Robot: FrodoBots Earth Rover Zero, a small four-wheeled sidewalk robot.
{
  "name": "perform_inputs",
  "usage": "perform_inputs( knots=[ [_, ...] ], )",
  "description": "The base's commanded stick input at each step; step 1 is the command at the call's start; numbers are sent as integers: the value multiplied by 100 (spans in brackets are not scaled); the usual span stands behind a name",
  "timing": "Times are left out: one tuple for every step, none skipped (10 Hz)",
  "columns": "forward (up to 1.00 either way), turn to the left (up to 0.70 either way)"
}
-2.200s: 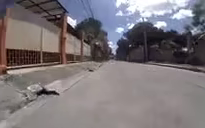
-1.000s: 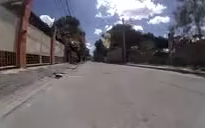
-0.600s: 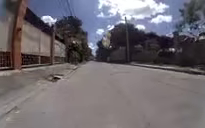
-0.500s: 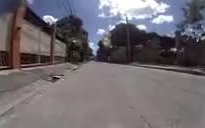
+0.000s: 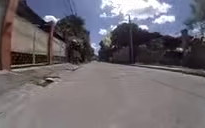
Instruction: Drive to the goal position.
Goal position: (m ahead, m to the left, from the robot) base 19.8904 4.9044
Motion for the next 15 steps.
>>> perform_inputs(
  knots=[
    [100,0],
    [100,0],
    [100,0],
    [100,0],
    [100,0],
    [100,0],
    [100,0],
    [100,0],
    [100,0],
    [100,0],
    [100,0],
    [100,0],
    [100,0],
    [100,0],
    [100,0]
  ],
)
